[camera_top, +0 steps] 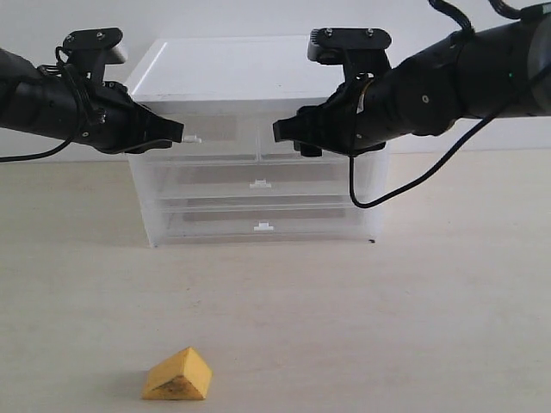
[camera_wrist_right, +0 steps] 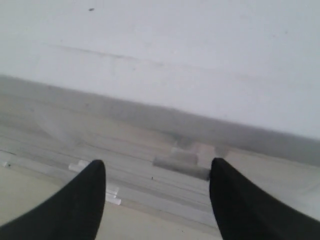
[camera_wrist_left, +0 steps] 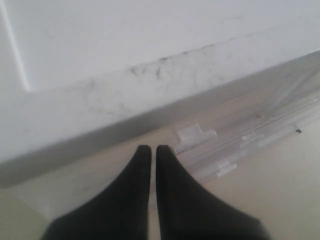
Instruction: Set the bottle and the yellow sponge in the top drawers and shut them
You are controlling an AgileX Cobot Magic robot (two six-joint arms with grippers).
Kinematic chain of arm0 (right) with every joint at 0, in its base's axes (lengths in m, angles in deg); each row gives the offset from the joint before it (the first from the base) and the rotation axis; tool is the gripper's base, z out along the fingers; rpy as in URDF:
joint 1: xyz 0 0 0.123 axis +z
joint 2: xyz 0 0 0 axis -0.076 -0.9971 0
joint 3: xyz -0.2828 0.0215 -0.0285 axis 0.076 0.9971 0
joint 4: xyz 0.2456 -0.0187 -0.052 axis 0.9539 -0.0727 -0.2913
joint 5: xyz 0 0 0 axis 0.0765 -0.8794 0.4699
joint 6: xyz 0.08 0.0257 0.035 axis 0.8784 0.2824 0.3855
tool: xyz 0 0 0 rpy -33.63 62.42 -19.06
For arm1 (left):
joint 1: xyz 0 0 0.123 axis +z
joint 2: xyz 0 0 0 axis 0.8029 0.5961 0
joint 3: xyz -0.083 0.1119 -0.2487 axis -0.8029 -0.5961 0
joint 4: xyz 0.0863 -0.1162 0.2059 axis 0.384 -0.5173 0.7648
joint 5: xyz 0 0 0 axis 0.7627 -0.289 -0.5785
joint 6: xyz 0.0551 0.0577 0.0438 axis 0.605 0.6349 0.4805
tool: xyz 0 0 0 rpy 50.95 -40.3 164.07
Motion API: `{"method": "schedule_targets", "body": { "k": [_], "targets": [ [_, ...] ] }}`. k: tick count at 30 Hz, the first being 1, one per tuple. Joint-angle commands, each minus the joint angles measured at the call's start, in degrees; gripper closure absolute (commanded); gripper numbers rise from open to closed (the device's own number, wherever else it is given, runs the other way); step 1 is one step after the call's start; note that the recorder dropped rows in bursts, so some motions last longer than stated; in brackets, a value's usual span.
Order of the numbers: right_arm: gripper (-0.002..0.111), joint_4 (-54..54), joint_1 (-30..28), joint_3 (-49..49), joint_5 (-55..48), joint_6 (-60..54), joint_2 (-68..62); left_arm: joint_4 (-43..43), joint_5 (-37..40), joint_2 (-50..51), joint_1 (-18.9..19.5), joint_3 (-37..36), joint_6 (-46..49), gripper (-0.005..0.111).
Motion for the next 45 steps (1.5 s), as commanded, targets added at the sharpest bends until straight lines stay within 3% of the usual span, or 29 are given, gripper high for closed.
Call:
{"method": "schedule_targets", "body": {
  "k": [1, 13, 15, 19, 29, 35, 39, 45],
  "targets": [
    [0.053, -2.39, -0.21, -0.98, -2.05, -0.57, 0.75, -0.07, 0.47, 0.1, -0.05, -0.16, 0.39, 0.103],
    [0.054, -2.4, -0.21, -0.76, -14.91, -5.18, 7.48, -0.07, 0.58, 0.1, -0.05, -0.16, 0.39, 0.103],
    [0.065, -2.48, -0.21, -0.76, -16.41, -5.57, 8.64, -0.07, 0.58, 0.1, -0.05, -0.16, 0.39, 0.103],
    [0.108, -4.04, -0.21, -0.76, -18.86, -5.57, 10.69, -0.07, 0.58, 0.1, -0.05, -0.16, 0.39, 0.103],
    [0.108, -6.16, -0.21, -0.76, -19.92, -5.7, 11.05, -0.17, 0.0, 0.1, -0.05, -0.16, 0.39, 0.103],
    [0.108, -7.06, -0.21, -0.76, -19.45, -6.27, 9.61, -0.17, 3.49, 0.1, -0.05, -0.16, 0.39, 0.103],
    [0.108, -7.06, -0.21, -0.76, -18.91, -7.12, 9.11, -0.17, 8.58, 0.1, -0.05, -0.05, 5.98, 0.103],
    [0.108, -7.06, -0.21, -0.76, -18.39, -7.71, 9.06, -0.17, 5.28, -0.64, -0.18, -0.89, 9.37, 0.103]
  ]
}}
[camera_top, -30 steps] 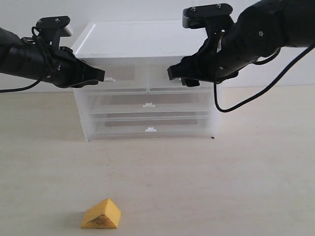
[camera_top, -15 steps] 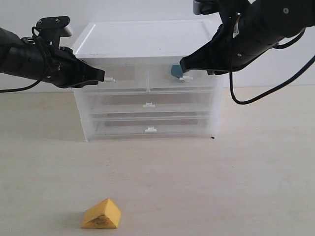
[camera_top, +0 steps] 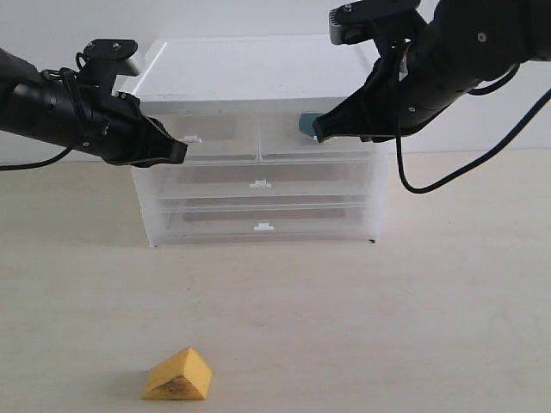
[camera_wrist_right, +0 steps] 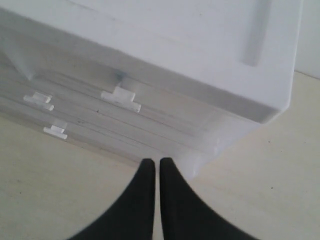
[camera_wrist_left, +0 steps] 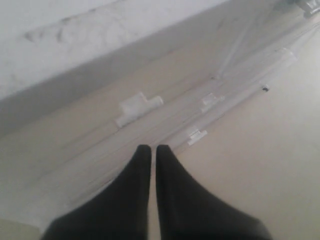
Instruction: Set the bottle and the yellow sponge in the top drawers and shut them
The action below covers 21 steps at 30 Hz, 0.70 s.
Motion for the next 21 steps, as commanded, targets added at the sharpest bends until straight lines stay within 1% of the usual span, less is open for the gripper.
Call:
{"method": "schedule_targets", "body": {
  "k": [1, 4, 8, 14, 19, 21],
  "targets": [
    [0.108, -0.65, -0.21, -0.29, 1.04, -1.39, 0.06, -0.74, -3.6, -1.09, -0.3, -1.43, 3.92, 0.103],
    [0.108, -0.65, -0.21, -0.29, 1.88, -1.54, 0.06, -1.51, -9.29, -2.84, -1.86, -4.08, 8.38, 0.103],
    [0.108, -0.65, -0.21, -0.29, 3.02, -1.29, -0.86, -1.27, -20.56, -5.77, -5.54, -8.18, 13.73, 0.103],
    [0.108, -0.65, -0.21, -0.29, 4.7, -1.18, -3.2, -0.4, -35.65, -8.41, -13.02, -12.4, 20.98, 0.103],
    [0.108, -0.96, -0.21, -0.29, 6.86, -1.18, -4.49, 3.87, -50.03, -8.33, -18.75, -15.52, 25.78, 0.103],
    [0.108, -1.35, -0.95, -0.29, 7.63, -0.72, -4.97, 6.71, -56.54, -8.21, -20.29, -17.08, 26.68, 0.103]
  ]
}}
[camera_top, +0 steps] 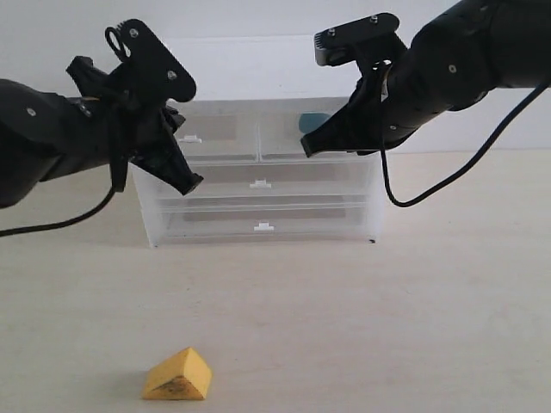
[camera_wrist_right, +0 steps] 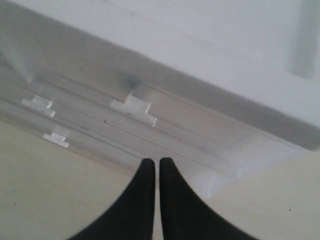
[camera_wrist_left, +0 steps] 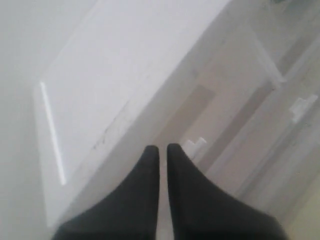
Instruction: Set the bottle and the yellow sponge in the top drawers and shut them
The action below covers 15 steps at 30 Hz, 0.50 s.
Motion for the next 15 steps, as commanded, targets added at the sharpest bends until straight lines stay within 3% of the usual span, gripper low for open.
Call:
{"method": "schedule_targets", "body": {
  "k": [1, 6, 15],
  "targets": [
    [0.108, -1.07, -1.67, -0.29, 2.52, 0.89, -0.7, 5.64, -15.4, -0.16, -3.96, -3.63, 2.65, 0.103],
    [0.108, -1.2, -4.87, -0.29, 3.42, 1.66, -1.47, 8.42, -24.08, -0.16, -5.08, -5.88, 2.64, 0.103],
    [0.108, -0.34, -5.52, -0.29, 6.51, 1.66, -2.05, 10.89, -24.81, -0.16, -4.96, -6.01, 6.07, 0.103]
  ]
}}
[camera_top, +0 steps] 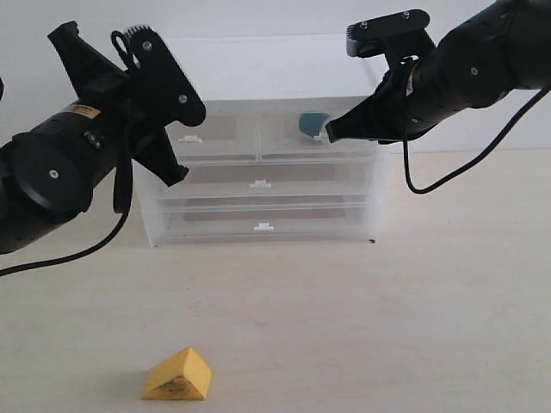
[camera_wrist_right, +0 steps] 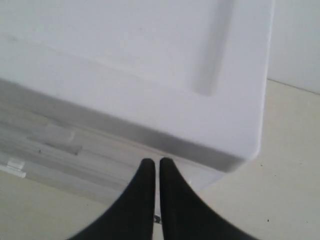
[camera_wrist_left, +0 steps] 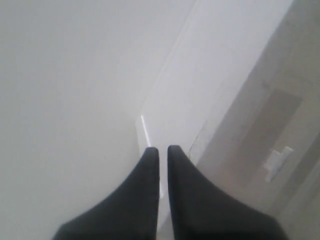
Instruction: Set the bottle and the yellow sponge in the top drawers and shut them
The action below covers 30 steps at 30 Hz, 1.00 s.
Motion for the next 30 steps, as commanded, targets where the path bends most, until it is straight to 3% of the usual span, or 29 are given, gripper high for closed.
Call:
{"method": "schedule_targets", "body": {
  "k": [1, 5, 16, 22, 26, 30],
  "targets": [
    [0.108, 0.44, -0.24, -0.29, 1.71, 0.0, -0.8, 1.82, -0.05, -0.04, 0.0, -0.26, 1.92, 0.103],
    [0.108, 0.47, -0.24, -0.29, 2.89, 0.0, -1.78, 3.46, 4.11, -0.04, 0.94, -0.26, 1.51, 0.103],
    [0.108, 0.97, -0.24, -0.29, 5.3, 0.14, -2.55, 4.6, 2.41, 0.69, 1.04, -0.26, 4.51, 0.103],
    [0.108, 1.08, -0.24, -0.29, 6.05, 0.14, -2.55, 6.18, -11.56, 6.89, 1.04, -1.31, 8.53, 0.103],
    [0.108, 1.1, -0.24, -0.29, 6.16, 0.14, -2.55, 14.86, -28.9, 11.55, 0.93, -5.98, 8.53, 0.103],
    [0.108, 1.1, -0.24, -0.29, 6.3, -0.11, -2.55, 19.23, -28.9, 16.14, 0.93, -8.24, 6.55, 0.103]
  ]
}}
